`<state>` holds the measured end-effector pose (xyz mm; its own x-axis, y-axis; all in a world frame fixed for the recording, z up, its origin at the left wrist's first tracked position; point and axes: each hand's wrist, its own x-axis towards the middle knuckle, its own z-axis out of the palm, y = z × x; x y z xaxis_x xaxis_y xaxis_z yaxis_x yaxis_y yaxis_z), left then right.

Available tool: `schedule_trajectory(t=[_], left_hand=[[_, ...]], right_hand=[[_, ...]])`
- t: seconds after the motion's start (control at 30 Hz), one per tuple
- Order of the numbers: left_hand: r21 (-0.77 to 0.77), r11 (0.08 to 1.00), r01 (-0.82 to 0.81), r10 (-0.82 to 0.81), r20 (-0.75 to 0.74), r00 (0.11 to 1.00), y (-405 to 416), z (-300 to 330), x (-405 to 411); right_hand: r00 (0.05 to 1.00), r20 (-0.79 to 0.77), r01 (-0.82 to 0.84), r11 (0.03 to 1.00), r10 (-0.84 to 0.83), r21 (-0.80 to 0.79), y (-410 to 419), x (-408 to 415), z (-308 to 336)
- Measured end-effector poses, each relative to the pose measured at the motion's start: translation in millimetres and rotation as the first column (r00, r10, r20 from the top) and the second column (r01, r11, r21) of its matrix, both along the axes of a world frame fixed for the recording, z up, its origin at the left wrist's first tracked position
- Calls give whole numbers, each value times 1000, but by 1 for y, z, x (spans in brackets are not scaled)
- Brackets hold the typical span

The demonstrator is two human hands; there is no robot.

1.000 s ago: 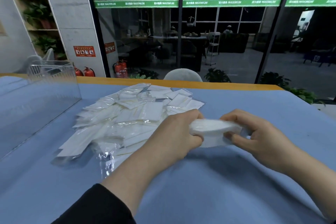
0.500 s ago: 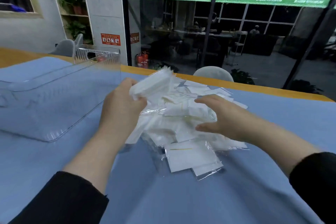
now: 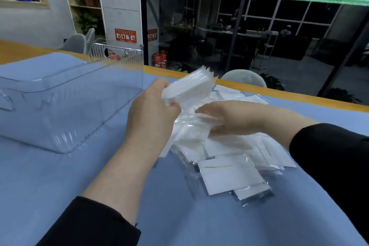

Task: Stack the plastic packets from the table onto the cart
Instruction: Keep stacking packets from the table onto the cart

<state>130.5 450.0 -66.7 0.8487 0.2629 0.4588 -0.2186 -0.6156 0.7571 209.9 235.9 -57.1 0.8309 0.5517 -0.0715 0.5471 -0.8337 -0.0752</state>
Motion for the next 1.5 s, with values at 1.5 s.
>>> schedule_trajectory(t=[1.5], left_hand=[[-93, 539, 837, -802, -362, 476, -253, -23, -113]], right_hand=[[802, 316, 296, 796, -507, 528, -265, -272, -49]])
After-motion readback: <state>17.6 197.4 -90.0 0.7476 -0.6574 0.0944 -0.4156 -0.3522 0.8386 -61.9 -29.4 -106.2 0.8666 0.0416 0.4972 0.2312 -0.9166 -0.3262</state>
